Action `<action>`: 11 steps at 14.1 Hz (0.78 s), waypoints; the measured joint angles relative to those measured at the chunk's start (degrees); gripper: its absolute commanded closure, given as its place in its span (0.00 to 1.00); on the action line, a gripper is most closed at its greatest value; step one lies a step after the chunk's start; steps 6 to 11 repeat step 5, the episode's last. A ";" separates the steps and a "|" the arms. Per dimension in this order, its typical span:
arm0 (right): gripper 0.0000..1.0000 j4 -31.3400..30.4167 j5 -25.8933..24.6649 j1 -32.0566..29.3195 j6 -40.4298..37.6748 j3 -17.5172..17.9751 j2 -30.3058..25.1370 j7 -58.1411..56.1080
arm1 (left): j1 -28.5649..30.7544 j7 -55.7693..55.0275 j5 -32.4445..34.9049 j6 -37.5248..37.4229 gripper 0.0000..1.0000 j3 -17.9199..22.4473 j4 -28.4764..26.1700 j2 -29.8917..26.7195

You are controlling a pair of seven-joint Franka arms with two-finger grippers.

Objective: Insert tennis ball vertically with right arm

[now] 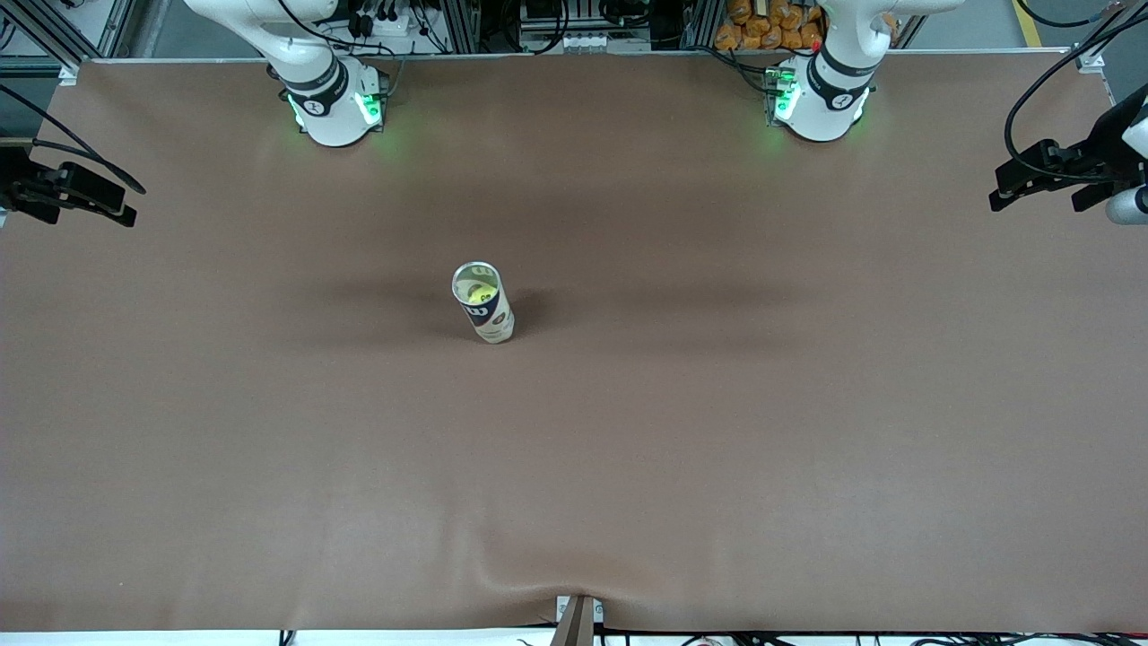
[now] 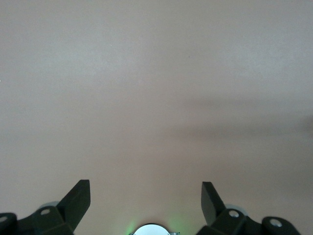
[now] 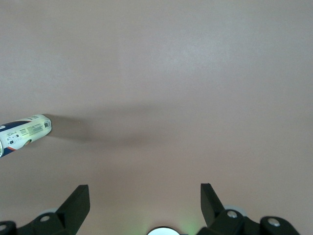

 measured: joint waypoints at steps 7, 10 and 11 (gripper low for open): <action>0.00 0.00 0.00 0.00 0.00 0.00 0.00 0.00 | -0.05 0.00 0.00 0.00 0.00 -0.03 0.00 0.29; 0.00 0.00 0.00 0.00 0.00 0.00 0.00 0.00 | -0.05 0.00 0.00 0.00 0.00 -0.03 0.00 0.29; 0.00 0.00 0.00 0.00 0.00 0.00 0.00 0.00 | -0.05 0.00 0.00 0.00 0.00 -0.03 0.00 0.29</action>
